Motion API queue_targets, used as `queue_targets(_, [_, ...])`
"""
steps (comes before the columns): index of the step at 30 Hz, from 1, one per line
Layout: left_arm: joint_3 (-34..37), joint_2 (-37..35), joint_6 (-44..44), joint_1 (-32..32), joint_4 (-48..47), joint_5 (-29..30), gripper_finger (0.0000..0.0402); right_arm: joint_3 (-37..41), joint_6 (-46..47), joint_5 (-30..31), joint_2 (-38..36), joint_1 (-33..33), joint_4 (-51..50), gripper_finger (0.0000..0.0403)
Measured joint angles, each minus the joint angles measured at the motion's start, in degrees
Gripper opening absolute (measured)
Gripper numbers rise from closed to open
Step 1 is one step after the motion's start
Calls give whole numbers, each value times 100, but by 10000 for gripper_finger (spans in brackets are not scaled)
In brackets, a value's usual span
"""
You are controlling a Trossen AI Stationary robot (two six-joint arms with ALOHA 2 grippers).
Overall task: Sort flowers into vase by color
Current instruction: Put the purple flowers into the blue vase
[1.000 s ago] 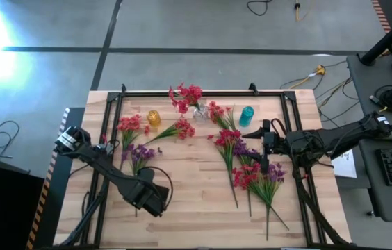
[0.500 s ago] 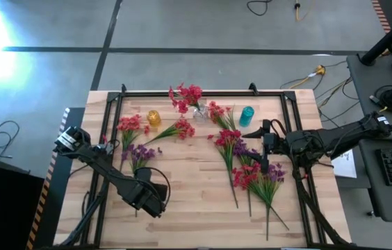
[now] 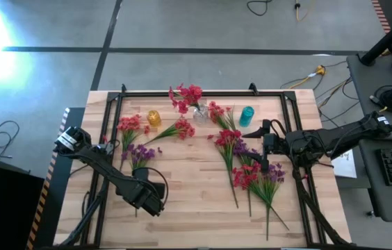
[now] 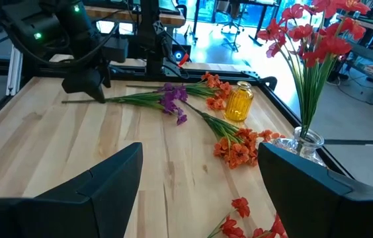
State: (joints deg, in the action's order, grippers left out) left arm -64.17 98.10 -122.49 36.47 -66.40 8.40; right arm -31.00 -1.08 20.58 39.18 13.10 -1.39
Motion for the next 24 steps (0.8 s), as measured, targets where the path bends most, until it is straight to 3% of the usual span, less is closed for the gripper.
queue_targets(19, [420,0,-275,-13,-40,-3,276,0,82,3,4,-1,37,290])
queue_targets(24, [362,-4,146,-13,-27,-512,276,2,373,2,4,-2,-9,290])
